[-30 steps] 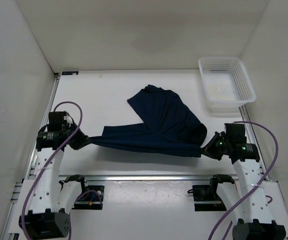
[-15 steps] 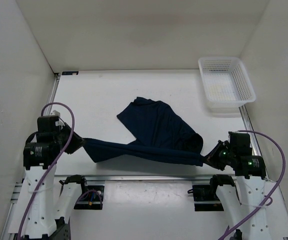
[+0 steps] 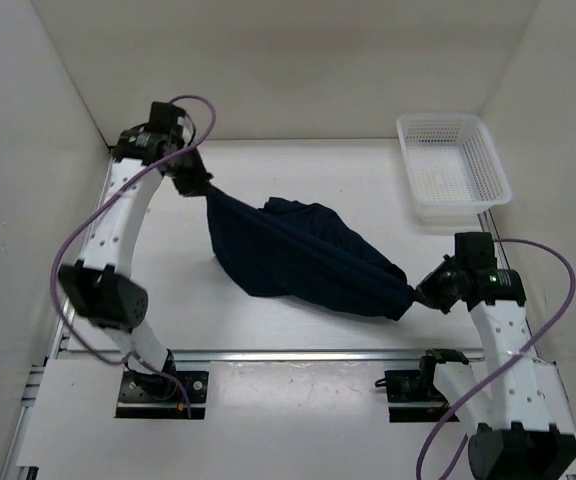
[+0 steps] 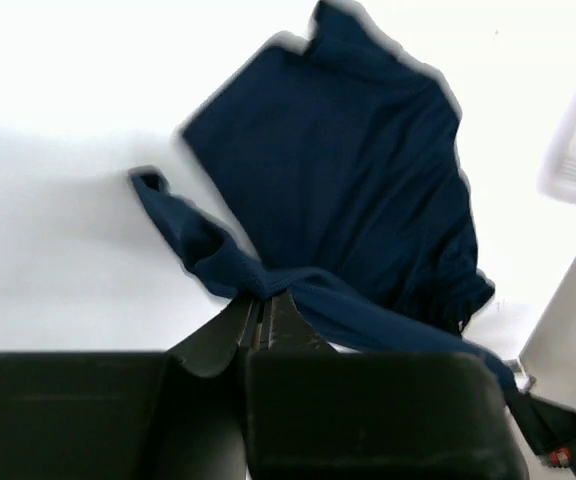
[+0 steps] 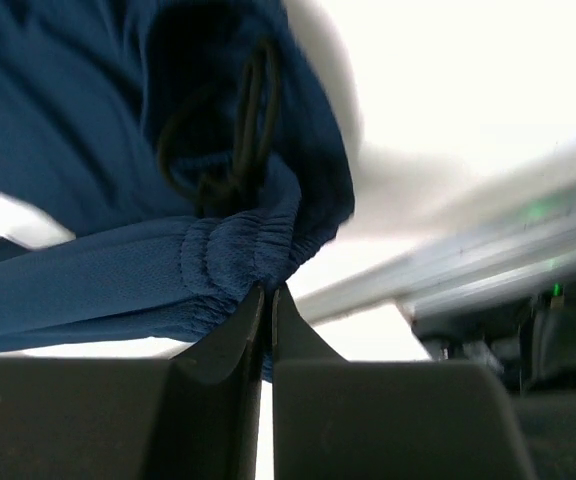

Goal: Fold and stack the shorts
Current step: Move the shorts to the center of the board

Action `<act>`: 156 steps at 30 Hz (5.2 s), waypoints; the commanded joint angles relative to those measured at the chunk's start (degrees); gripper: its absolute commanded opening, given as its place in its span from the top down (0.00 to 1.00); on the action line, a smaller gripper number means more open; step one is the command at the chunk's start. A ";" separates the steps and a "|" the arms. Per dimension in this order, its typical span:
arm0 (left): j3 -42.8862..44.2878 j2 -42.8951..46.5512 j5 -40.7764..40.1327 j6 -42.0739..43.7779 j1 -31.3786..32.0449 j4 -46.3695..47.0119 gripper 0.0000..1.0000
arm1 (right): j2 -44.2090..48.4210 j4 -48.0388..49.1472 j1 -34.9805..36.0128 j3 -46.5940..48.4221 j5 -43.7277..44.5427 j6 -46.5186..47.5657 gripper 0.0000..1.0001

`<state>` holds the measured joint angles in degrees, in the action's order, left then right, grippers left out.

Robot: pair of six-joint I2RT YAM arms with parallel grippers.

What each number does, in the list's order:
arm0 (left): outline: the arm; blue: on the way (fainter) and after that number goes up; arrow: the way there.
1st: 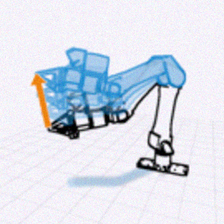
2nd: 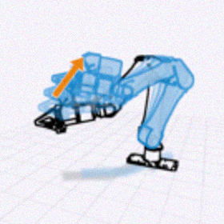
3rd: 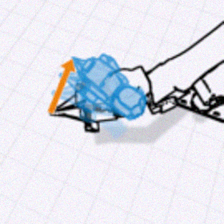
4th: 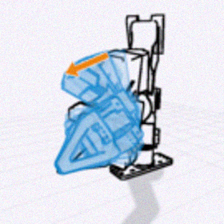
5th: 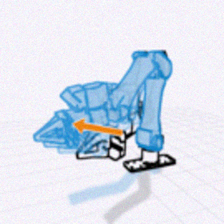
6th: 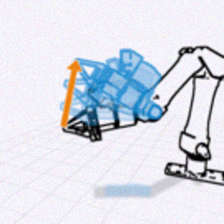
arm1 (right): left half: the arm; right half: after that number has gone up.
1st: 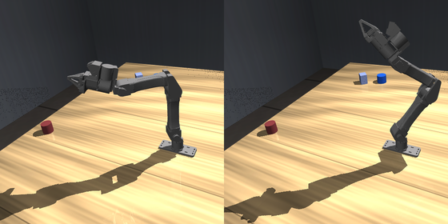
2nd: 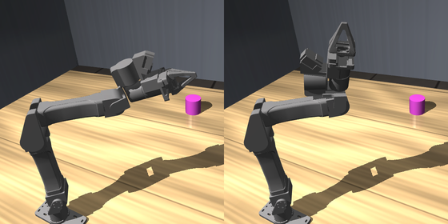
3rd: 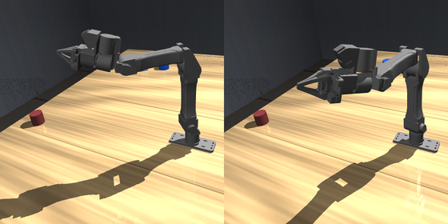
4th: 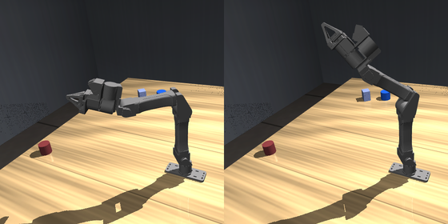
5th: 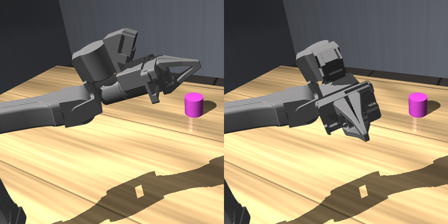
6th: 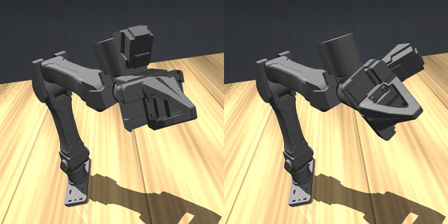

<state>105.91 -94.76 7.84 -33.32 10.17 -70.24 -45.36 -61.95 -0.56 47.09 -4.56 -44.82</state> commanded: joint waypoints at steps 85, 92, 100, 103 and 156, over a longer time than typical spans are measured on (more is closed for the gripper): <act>38.23 -30.94 5.16 0.98 -2.52 10.74 0.90 | -31.98 19.60 4.16 33.67 6.67 2.71 0.99; 27.04 -21.28 6.58 2.90 -3.58 10.55 0.90 | -35.56 19.06 12.82 36.32 -2.21 8.07 0.98; 12.39 -14.49 -1.05 4.14 -3.67 11.62 0.90 | -55.16 19.06 27.80 47.61 -0.28 9.23 0.35; 11.69 -13.26 -2.91 4.67 -4.99 10.30 0.90 | -63.77 17.93 29.64 54.75 0.51 6.07 0.34; -29.45 0.38 4.22 4.85 -8.52 16.36 0.29 | -16.86 20.21 29.04 4.58 29.53 2.37 0.36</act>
<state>72.71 -95.22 13.45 -27.27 -1.26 -56.77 -62.30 -38.39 29.78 48.07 27.40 -40.03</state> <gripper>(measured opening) 0.715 0.644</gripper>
